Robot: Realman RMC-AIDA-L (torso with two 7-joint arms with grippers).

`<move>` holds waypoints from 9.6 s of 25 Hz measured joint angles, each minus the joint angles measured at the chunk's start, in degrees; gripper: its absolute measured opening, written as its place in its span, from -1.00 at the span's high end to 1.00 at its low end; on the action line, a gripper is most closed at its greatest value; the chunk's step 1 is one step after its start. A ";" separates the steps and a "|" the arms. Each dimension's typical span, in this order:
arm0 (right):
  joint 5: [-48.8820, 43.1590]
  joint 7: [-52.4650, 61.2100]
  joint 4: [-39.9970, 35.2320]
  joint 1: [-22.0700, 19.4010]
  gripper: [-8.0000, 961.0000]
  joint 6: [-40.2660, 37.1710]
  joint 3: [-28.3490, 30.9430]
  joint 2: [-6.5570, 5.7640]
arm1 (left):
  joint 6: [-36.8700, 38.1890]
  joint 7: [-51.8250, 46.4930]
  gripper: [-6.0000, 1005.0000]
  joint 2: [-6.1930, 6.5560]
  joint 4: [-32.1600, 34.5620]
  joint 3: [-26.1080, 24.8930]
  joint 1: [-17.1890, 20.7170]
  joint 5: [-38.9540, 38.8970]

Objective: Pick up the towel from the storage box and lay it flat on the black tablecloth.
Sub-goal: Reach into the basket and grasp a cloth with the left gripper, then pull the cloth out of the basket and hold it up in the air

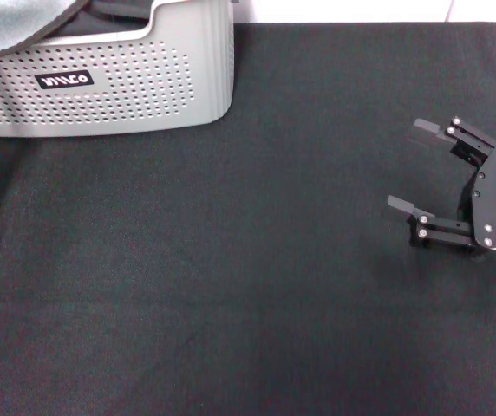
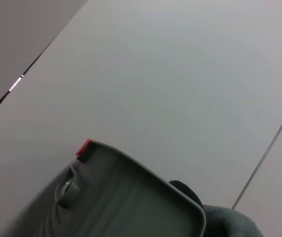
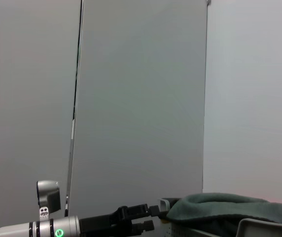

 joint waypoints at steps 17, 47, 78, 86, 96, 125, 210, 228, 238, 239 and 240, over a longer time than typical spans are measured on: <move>0.00 0.00 0.09 -0.19 -0.84 -0.34 0.00 0.09 | 0.43 -3.92 -0.54 0.14 0.04 0.20 1.65 0.52; 0.03 -0.16 0.35 -0.29 -0.83 -0.54 0.09 0.18 | -2.91 -4.08 -0.35 -0.26 -0.01 -0.23 -2.46 -0.31; 0.07 -0.18 0.43 -0.28 -0.83 -0.62 0.09 0.17 | 2.37 -7.10 0.63 -0.28 -0.12 0.01 0.68 -1.52; -0.04 -0.17 0.40 -0.17 -0.83 -0.63 -0.01 0.17 | 1.70 -7.10 -0.05 -0.60 -0.31 0.20 -0.45 0.63; -0.09 -0.18 0.43 -0.26 -0.83 -0.62 0.00 0.18 | 1.31 -6.83 -0.27 -0.72 -0.45 0.20 -1.75 1.28; 0.01 -0.17 0.37 -0.75 -0.83 -0.61 0.00 0.18 | -1.41 -8.84 0.54 -0.98 -0.59 0.20 -2.65 1.55; 0.01 -3.13 1.31 2.66 -0.82 0.30 -0.51 0.60 | 37.23 -35.95 0.92 6.97 30.59 15.76 -5.66 27.67; 1.30 -5.43 0.53 7.10 -0.82 9.57 0.01 0.14 | 37.24 -35.03 0.91 8.83 32.89 15.26 -12.90 27.21; 1.17 -7.56 0.85 10.92 -0.82 13.35 -0.97 0.54 | 37.36 -35.58 0.91 8.53 39.91 19.04 -14.65 23.85; 1.21 -7.57 0.92 11.29 -0.82 13.35 -1.37 0.56 | 37.36 -35.58 0.91 8.48 40.22 19.27 -14.64 23.67; 1.25 -7.57 1.05 11.85 -0.82 13.50 -2.08 0.61 | 37.37 -35.58 0.91 8.42 40.50 19.50 -14.62 23.50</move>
